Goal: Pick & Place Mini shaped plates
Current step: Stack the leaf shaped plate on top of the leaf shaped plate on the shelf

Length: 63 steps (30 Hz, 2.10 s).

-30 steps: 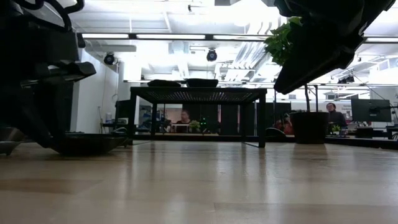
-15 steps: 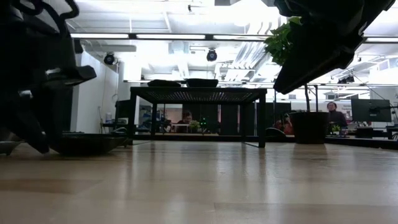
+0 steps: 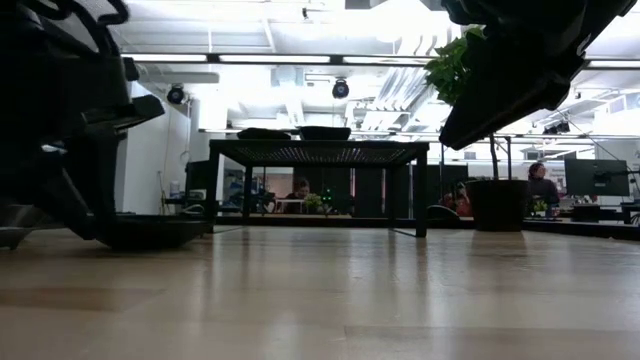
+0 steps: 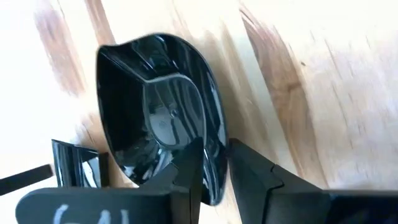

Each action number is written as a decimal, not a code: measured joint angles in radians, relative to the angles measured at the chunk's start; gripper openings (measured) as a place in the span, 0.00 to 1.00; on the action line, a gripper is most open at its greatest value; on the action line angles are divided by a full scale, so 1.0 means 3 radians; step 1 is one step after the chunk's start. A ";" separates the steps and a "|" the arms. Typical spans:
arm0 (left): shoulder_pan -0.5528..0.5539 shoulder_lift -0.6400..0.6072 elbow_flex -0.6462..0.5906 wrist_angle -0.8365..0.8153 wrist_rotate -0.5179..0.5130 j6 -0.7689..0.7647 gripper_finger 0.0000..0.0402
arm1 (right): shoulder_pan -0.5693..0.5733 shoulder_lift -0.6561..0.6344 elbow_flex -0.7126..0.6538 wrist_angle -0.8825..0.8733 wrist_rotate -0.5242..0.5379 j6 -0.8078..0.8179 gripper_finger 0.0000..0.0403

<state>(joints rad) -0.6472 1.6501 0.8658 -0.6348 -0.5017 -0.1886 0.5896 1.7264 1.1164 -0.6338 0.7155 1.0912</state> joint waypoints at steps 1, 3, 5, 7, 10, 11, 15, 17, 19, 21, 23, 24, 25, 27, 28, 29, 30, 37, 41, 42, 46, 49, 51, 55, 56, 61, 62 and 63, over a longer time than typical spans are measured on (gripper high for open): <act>0.0000 0.0000 0.0000 -0.0010 0.0003 0.0002 0.18 | 0.0000 0.0000 0.0000 0.0000 0.0000 0.0000 0.27; 0.0000 0.0000 0.0000 -0.0010 0.0005 0.0000 0.18 | 0.0001 0.0000 0.0000 0.0000 0.0000 0.0000 0.27; 0.0000 0.0000 0.0001 -0.0008 0.0025 -0.0003 0.18 | 0.0001 0.0000 0.0000 0.0000 -0.0001 0.0000 0.27; 0.0000 0.0000 0.0001 -0.0003 0.0030 -0.0013 0.18 | 0.0001 0.0000 0.0000 0.0000 0.0000 0.0000 0.27; 0.0000 0.0000 0.0001 -0.0014 0.0031 -0.0021 0.18 | 0.0001 0.0000 0.0000 0.0000 -0.0001 0.0000 0.27; 0.0000 0.0000 0.0001 -0.0016 0.0031 -0.0022 0.18 | 0.0001 0.0000 0.0000 0.0000 0.0000 0.0000 0.27; 0.0000 0.0000 0.0001 -0.0036 0.0017 -0.0022 0.18 | 0.0001 0.0000 0.0000 0.0000 -0.0001 0.0000 0.27; 0.0000 0.0000 0.0001 -0.0036 -0.0012 -0.0023 0.18 | 0.0001 0.0000 0.0000 0.0000 -0.0001 0.0000 0.27; 0.0000 0.0000 0.0001 -0.0036 -0.0012 -0.0023 0.18 | 0.0001 0.0000 0.0000 0.0000 -0.0001 0.0000 0.27; 0.0000 0.0000 0.0001 -0.0036 -0.0016 -0.0023 0.18 | 0.0001 0.0000 0.0000 0.0000 -0.0001 0.0000 0.27; 0.0000 0.0000 0.0003 -0.0036 -0.0015 -0.0023 0.16 | 0.0001 0.0000 0.0000 0.0000 -0.0001 0.0000 0.27; 0.0000 0.0000 0.0003 -0.0036 -0.0013 -0.0023 0.15 | 0.0001 0.0000 0.0000 0.0000 -0.0001 0.0000 0.27; 0.0000 0.0000 0.0003 -0.0036 -0.0013 -0.0023 0.14 | 0.0001 0.0000 0.0000 0.0000 -0.0001 0.0000 0.27; 0.0000 0.0000 0.0003 -0.0036 -0.0013 -0.0023 0.10 | 0.0001 0.0000 0.0000 0.0000 -0.0001 0.0000 0.27; 0.0000 0.0000 0.0003 -0.0036 -0.0013 -0.0023 0.07 | 0.0001 0.0000 0.0000 0.0000 -0.0001 0.0000 0.27; 0.0000 -0.0001 0.0003 -0.0036 -0.0013 -0.0023 0.05 | 0.0001 0.0000 0.0000 0.0000 -0.0001 0.0000 0.27; 0.0000 -0.0001 0.0003 -0.0036 -0.0013 -0.0023 0.03 | 0.0001 0.0000 0.0000 0.0000 -0.0002 0.0000 0.27; 0.0000 -0.0003 0.0004 -0.0036 -0.0016 -0.0015 0.00 | 0.0001 0.0000 0.0000 -0.0001 -0.0014 0.0000 0.27; -0.0003 -0.0003 0.0004 -0.0038 -0.0040 -0.0004 0.00 | 0.0001 0.0000 0.0000 -0.0001 -0.0015 0.0000 0.27; -0.0003 -0.0003 0.0007 -0.0038 -0.0043 -0.0005 0.00 | 0.0001 0.0000 0.0000 -0.0002 -0.0015 0.0000 0.27; -0.0004 -0.0003 0.0093 -0.0156 -0.0043 0.0001 0.00 | 0.0001 0.0000 0.0000 -0.0003 -0.0015 0.0000 0.27; -0.0004 -0.0003 0.0222 -0.0344 -0.0054 0.0005 0.00 | 0.0001 0.0000 0.0000 -0.0003 -0.0016 0.0000 0.27; -0.0004 -0.0003 0.0325 -0.0503 -0.0099 0.0010 0.00 | 0.0001 0.0000 0.0000 -0.0003 -0.0015 0.0000 0.27; -0.0004 -0.0003 0.0519 -0.0708 -0.0123 0.0070 0.00 | 0.0001 0.0000 0.0000 -0.0003 -0.0015 0.0000 0.27; -0.0004 -0.0003 0.0566 -0.0745 -0.0148 0.0080 0.00 | 0.0001 0.0000 0.0000 -0.0002 -0.0015 0.0000 0.27; -0.0004 -0.0004 0.0784 -0.0917 -0.0298 0.0020 0.00 | 0.0001 0.0000 0.0000 -0.0003 -0.0015 0.0000 0.27; -0.0004 -0.0004 0.0823 -0.0945 -0.0342 -0.0012 0.00 | 0.0001 0.0000 0.0000 -0.0003 -0.0015 0.0000 0.27; -0.0004 -0.0004 0.0860 -0.0976 -0.0379 -0.0047 0.00 | 0.0001 0.0000 0.0000 -0.0003 -0.0015 0.0000 0.27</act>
<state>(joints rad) -0.6483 1.6489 1.1238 -0.9275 -0.6154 -0.2026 0.5900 1.7264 1.1164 -0.6346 0.7109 1.0912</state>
